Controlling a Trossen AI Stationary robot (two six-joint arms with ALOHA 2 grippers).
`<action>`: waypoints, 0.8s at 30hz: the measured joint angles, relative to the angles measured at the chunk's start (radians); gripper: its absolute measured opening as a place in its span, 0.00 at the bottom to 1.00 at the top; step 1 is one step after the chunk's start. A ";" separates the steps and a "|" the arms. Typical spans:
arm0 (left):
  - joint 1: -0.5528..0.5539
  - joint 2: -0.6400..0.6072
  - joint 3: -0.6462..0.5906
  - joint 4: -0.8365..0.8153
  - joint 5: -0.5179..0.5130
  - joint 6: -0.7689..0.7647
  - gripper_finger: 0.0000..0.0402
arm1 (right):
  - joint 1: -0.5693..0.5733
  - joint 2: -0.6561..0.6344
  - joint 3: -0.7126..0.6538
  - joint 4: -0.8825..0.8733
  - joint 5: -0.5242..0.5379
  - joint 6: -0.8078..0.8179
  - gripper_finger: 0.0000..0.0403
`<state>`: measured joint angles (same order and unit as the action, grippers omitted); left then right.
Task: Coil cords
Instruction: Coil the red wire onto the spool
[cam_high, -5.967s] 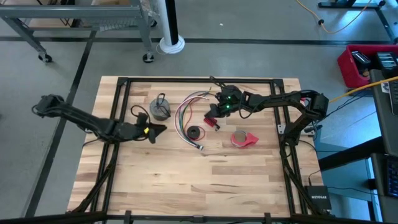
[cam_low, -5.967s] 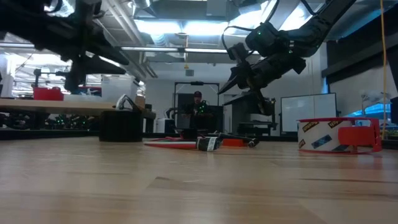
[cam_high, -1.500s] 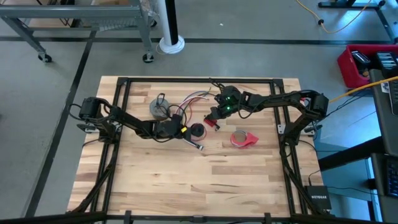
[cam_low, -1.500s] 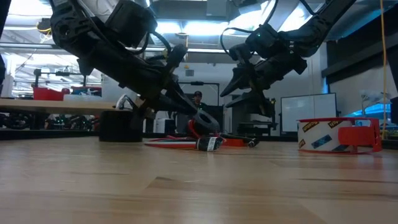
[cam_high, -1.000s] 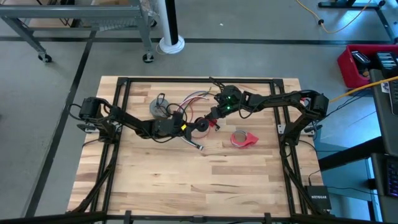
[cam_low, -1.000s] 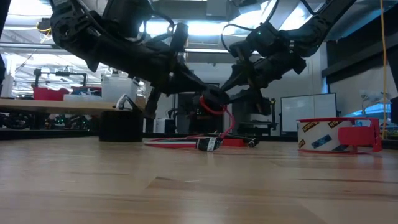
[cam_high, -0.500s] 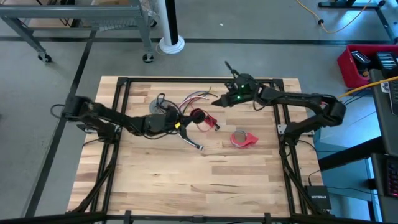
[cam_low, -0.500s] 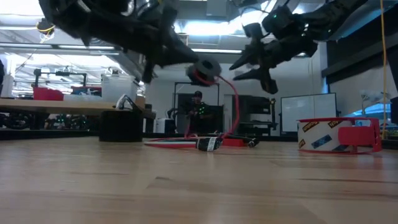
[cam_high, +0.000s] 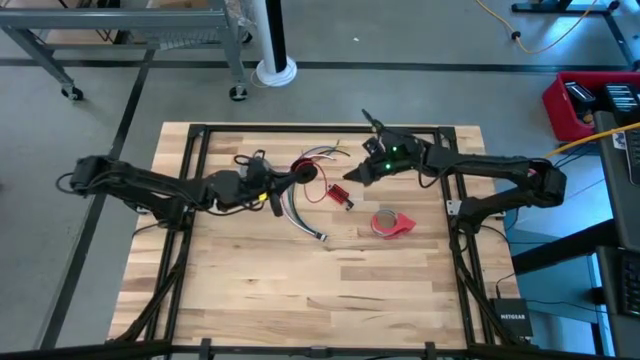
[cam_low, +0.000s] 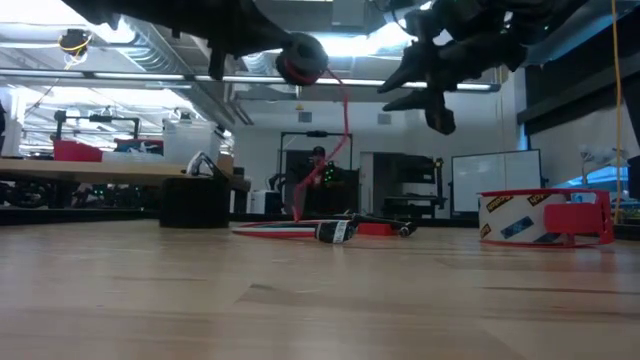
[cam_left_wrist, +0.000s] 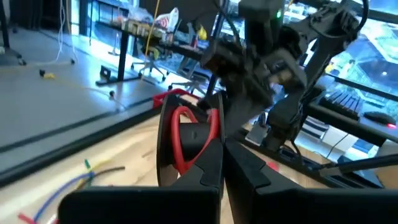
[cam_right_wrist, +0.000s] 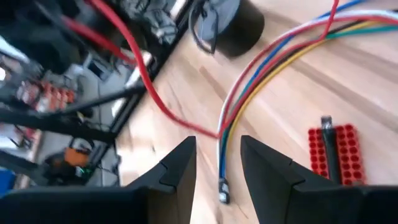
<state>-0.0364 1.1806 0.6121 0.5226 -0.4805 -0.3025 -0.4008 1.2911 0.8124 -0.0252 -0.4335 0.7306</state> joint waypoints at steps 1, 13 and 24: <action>0.000 -0.006 0.000 0.001 0.000 0.014 0.00 | 0.014 0.000 0.000 -0.009 0.013 -0.013 0.32; 0.000 -0.072 0.000 0.025 0.009 0.070 0.00 | 0.171 0.010 0.000 -0.014 0.254 -0.193 0.32; -0.015 -0.075 0.000 0.101 0.119 0.051 0.00 | 0.200 0.140 0.000 0.201 0.266 -0.168 0.32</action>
<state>-0.0517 1.1053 0.6120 0.6231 -0.3613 -0.2512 -0.2010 1.4310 0.8120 0.1756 -0.1677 0.5630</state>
